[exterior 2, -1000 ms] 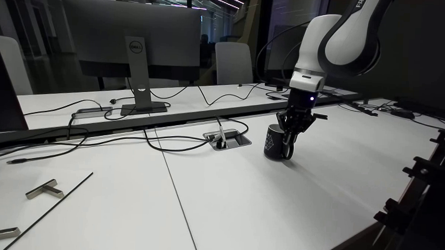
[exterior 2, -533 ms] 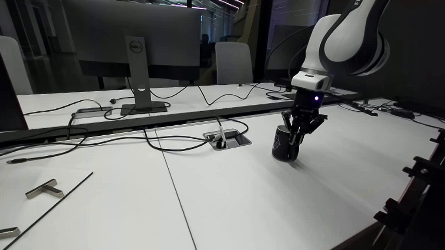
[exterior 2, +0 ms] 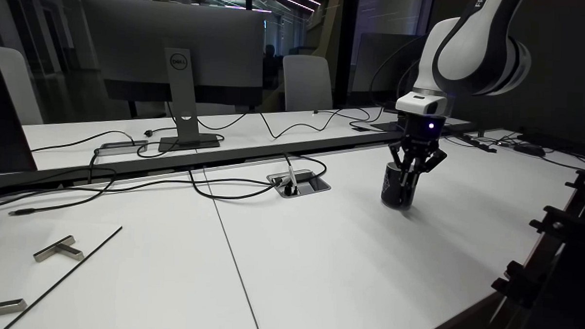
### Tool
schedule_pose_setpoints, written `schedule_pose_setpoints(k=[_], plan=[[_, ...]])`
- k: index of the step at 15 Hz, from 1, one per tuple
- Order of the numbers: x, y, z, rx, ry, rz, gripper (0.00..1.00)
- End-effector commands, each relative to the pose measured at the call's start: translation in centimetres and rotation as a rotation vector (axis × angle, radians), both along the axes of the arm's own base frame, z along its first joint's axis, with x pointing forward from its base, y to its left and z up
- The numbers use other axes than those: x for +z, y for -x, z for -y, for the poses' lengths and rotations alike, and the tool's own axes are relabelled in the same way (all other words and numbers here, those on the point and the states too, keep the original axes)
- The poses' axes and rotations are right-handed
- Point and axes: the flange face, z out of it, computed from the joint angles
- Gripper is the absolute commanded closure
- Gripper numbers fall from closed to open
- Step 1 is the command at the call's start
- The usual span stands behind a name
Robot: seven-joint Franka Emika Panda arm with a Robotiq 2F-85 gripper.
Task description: Move the cup to the right
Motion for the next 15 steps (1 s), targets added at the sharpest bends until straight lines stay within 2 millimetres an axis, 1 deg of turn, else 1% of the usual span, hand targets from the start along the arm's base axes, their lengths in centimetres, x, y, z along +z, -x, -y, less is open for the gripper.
schedule_pose_setpoints(k=[1, 5, 7, 15], plan=[[0.9, 0.9, 1.9, -0.099, 0.023, -0.031, 0.96], [0.5, 1.7, 4.1, -0.186, 0.044, -0.066, 0.96], [0.6, 1.7, 5.0, -0.222, 0.052, -0.067, 0.96], [2.3, 0.0, 7.0, -0.314, 0.097, -0.017, 0.96]])
